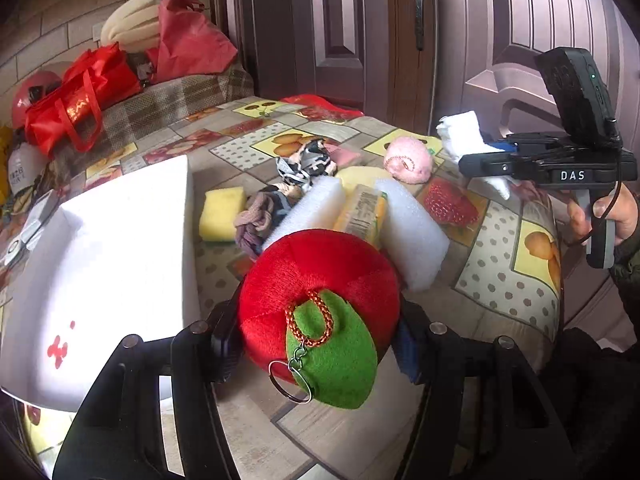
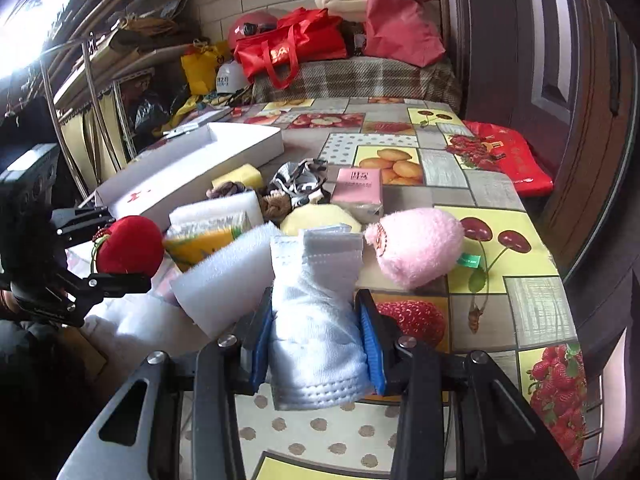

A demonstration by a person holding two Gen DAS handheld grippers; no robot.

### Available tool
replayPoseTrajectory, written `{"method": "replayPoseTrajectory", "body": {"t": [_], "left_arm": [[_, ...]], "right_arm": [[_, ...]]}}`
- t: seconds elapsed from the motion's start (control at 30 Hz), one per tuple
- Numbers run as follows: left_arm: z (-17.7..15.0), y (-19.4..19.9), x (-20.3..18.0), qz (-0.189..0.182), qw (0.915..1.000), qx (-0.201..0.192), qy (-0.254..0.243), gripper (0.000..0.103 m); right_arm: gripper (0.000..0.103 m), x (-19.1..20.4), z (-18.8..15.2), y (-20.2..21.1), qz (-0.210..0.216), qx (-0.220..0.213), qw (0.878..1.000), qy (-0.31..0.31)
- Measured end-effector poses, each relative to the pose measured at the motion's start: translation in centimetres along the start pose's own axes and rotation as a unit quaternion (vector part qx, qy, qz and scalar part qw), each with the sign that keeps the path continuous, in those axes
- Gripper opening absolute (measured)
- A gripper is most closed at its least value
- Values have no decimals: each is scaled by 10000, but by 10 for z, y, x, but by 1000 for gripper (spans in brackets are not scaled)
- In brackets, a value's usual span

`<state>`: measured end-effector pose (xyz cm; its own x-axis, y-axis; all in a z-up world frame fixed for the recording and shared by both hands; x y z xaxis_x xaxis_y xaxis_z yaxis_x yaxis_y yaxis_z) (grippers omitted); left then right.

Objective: Organize soft objects
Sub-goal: 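Carry the apple plush and towel with both grippers over the white box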

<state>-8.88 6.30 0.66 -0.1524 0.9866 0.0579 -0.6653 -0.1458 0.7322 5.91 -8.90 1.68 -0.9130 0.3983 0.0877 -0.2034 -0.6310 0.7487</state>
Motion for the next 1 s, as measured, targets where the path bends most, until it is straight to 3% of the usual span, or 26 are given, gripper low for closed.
{"method": "replayPoseTrajectory", "body": {"t": [0.13, 0.23, 0.3, 0.37, 0.47, 0.57, 0.73, 0.9, 1.0], "left_arm": [[-3, 31, 54, 928, 9894, -774, 800, 61], [-14, 45, 90, 1267, 9770, -981, 1405, 61], [-20, 52, 107, 1474, 9698, -1076, 1618, 61], [-26, 52, 120, 1691, 9654, -1030, 1697, 61], [-34, 48, 137, 1640, 9624, -922, 1959, 61], [-38, 49, 145, 1733, 9579, -962, 2078, 61], [-38, 48, 160, 1915, 9534, -996, 2108, 61], [-41, 54, 185, 2252, 9419, -1107, 2232, 61], [-46, 54, 199, 2191, 9381, -1083, 2455, 61]], "right_arm": [[40, 14, 32, 46, 104, -1125, 9933, -250], [41, 29, 47, 52, -210, -1795, 9831, -297], [41, 35, 50, 44, -458, -2014, 9780, -298], [41, 35, 52, 25, -598, -2024, 9767, -388], [41, 28, 51, -3, -573, -1749, 9807, -662], [41, 26, 54, 1, -338, -1954, 9759, -915], [41, 61, 59, -11, -111, -1850, 9806, -638], [41, 109, 65, -26, 136, -1733, 9846, -184], [41, 130, 68, -33, 176, -1669, 9858, 87]]}}
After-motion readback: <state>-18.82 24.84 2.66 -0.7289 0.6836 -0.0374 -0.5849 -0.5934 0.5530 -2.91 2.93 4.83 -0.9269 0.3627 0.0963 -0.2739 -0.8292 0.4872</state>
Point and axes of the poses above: each gripper's, at about its wrist camera, not at the fingertips, and y roughly against the way its jaws point, x to its left, z to its top, the point moved 7 cm from there along -y, roughly the way its jaws point, and after that the axes turned 12 degrees about x, right-handed, at the moved point
